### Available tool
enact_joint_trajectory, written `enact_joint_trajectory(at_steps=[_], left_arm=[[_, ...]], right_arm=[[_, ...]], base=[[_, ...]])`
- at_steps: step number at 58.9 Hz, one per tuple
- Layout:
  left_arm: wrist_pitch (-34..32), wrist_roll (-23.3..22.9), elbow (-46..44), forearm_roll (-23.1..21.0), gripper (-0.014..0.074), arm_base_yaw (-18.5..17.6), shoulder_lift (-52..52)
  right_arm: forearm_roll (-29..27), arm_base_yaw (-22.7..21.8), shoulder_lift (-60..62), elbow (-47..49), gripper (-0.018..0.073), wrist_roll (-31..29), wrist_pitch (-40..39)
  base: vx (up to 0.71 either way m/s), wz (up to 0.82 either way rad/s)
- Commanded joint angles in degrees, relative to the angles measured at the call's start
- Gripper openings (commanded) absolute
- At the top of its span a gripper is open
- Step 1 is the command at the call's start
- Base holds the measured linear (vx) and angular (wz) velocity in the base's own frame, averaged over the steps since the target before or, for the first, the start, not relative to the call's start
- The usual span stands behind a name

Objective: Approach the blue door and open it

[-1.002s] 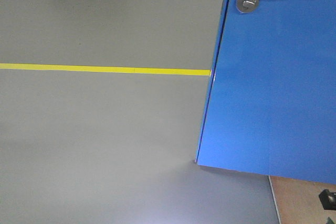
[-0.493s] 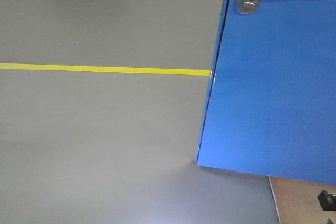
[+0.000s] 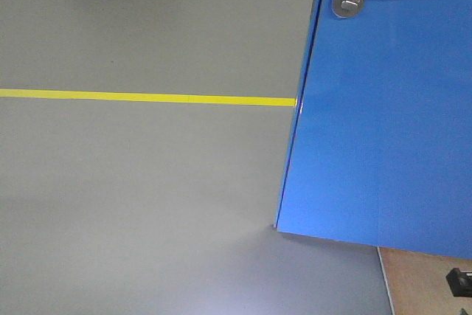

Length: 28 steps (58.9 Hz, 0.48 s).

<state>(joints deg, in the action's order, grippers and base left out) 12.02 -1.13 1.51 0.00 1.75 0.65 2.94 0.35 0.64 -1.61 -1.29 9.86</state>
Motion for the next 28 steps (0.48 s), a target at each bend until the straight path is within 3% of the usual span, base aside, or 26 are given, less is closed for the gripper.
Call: enact_joint_trajectory(at_steps=[1,28], left_arm=[[-4.4,-0.4,-1.1,-0.3,0.0073,0.0,0.7],[-4.4,-0.4,-1.1,-0.3,0.0073,0.0,0.7]], right_arm=[[0.0,0.0,0.4,-0.2,-0.0001,-0.7,-4.6],[0.0,0.0,0.4,-0.2,-0.0001,-0.7,-4.5]], base=[[0.00,0.00],[0.00,0.00]])
